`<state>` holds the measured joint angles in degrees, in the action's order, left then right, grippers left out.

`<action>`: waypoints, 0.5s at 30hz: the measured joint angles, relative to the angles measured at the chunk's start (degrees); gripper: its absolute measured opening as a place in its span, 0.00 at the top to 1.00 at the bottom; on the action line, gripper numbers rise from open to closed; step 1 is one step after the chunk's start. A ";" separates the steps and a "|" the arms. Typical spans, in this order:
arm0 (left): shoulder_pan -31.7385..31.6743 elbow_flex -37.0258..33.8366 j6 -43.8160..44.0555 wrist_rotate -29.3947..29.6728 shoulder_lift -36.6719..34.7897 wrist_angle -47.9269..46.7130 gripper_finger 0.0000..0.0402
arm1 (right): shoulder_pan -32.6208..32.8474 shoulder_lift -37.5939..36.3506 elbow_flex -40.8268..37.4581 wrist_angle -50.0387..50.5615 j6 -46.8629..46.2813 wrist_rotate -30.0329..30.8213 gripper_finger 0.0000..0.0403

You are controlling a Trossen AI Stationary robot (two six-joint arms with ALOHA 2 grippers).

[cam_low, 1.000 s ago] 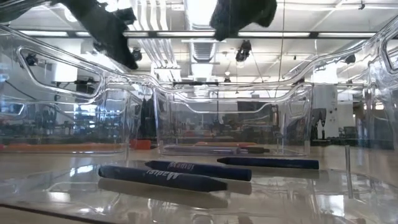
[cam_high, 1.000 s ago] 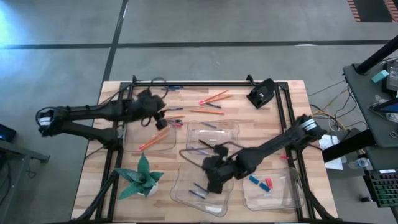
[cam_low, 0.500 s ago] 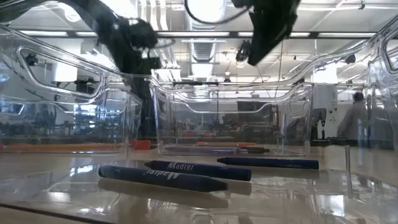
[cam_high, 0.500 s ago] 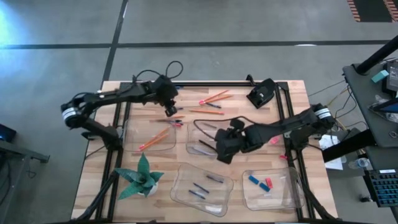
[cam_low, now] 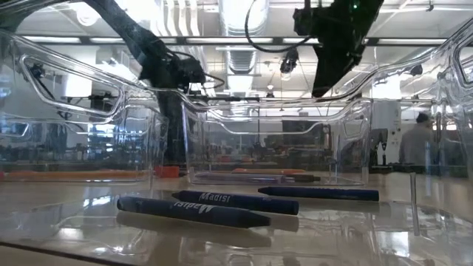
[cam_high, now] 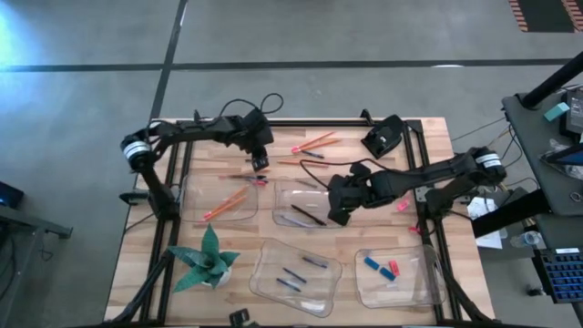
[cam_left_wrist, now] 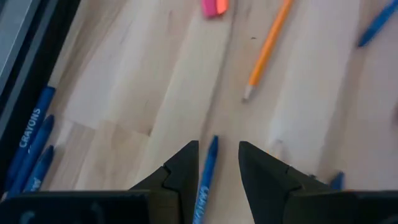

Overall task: Sort crayons/erasers/pens/pencils in bins
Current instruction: Put the blue crayon into the bottom left transparent bin

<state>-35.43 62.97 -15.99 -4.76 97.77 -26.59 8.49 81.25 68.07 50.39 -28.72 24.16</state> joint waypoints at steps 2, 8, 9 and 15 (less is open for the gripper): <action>-0.28 1.56 0.00 -0.13 2.03 -1.51 0.75 | -0.46 -0.48 -0.71 -0.22 0.50 -0.02 0.68; -0.62 3.59 0.00 -0.10 4.86 -5.79 0.75 | -1.15 -1.37 -2.11 -0.17 1.22 0.00 0.68; -0.62 3.51 -0.03 -0.13 4.85 -6.45 0.75 | -1.18 -1.44 -2.20 -0.17 1.44 -0.04 0.68; -1.17 3.42 -0.90 -0.08 4.91 -9.55 0.75 | -1.31 -1.74 -2.49 -0.70 2.56 -0.04 0.68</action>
<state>-36.61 66.39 -16.88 -4.84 102.68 -36.13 7.18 79.50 65.58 49.69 -26.16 24.12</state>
